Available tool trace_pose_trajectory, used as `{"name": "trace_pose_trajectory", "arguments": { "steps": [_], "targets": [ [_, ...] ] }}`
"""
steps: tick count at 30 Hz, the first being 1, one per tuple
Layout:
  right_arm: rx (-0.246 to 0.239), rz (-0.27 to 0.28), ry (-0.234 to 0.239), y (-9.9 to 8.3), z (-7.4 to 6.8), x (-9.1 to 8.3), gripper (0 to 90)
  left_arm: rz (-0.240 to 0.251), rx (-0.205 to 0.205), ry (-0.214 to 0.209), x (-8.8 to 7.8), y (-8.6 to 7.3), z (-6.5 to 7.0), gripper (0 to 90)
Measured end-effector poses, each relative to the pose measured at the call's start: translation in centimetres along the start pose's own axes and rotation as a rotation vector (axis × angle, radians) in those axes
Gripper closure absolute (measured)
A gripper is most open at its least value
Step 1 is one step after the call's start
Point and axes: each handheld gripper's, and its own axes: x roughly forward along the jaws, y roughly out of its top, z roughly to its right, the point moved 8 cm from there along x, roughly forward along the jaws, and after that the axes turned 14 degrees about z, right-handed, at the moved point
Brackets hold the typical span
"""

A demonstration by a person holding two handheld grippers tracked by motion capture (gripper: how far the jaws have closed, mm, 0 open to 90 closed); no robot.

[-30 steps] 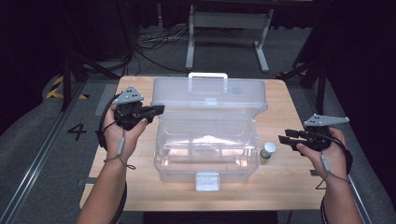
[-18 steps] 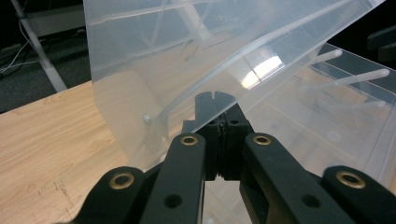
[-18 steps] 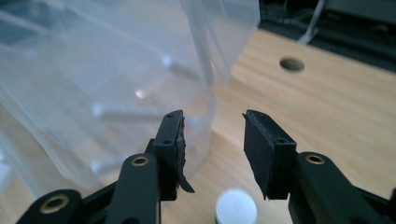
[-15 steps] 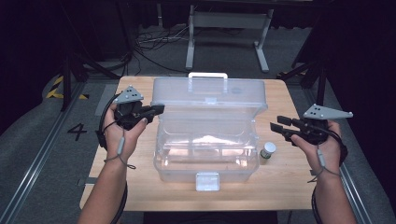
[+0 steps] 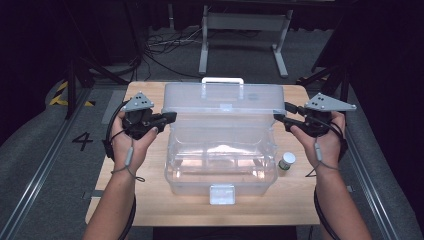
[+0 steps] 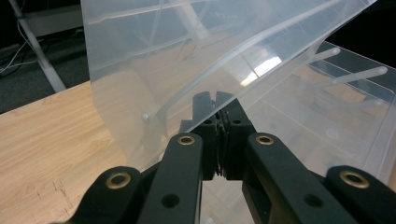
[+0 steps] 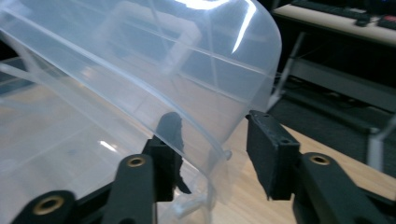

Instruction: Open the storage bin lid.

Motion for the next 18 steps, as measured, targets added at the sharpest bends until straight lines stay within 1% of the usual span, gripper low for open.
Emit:
{"name": "trace_pose_trajectory", "arguments": {
  "steps": [2,3,4,6,8,11,15,17,18],
  "targets": [
    [-0.009,0.003,-0.025,0.0,0.1,0.2,61.5,0.004,0.003,0.000,-0.2,0.0,0.0,86.2],
    [-0.004,0.009,-0.038,0.1,0.2,0.3,62.5,0.008,0.001,0.003,-0.3,0.1,0.0,85.5],
    [-0.002,0.016,-0.053,0.2,0.2,0.4,63.0,0.009,0.002,0.004,-0.5,0.1,-0.1,85.1],
    [0.000,0.025,-0.071,0.3,0.3,0.5,63.8,0.016,-0.002,0.010,-0.7,0.2,-0.2,84.5],
    [0.001,0.038,-0.089,0.4,0.4,0.7,64.0,0.013,-0.005,0.009,-0.8,0.1,-0.3,84.3],
    [0.012,0.050,-0.105,0.5,0.5,1.0,64.5,0.010,-0.007,0.011,-1.0,0.0,-0.3,83.4],
    [0.009,0.058,-0.121,0.7,0.7,1.3,65.2,0.008,-0.013,0.019,-1.3,-0.1,-0.5,83.3],
    [0.016,0.060,-0.128,0.7,0.7,1.4,65.4,0.007,-0.013,0.022,-1.5,-0.2,-0.6,83.0],
    [0.021,0.062,-0.126,0.7,0.8,1.4,65.4,0.006,-0.023,0.024,-1.5,-0.2,-0.7,83.0]
  ]
}}
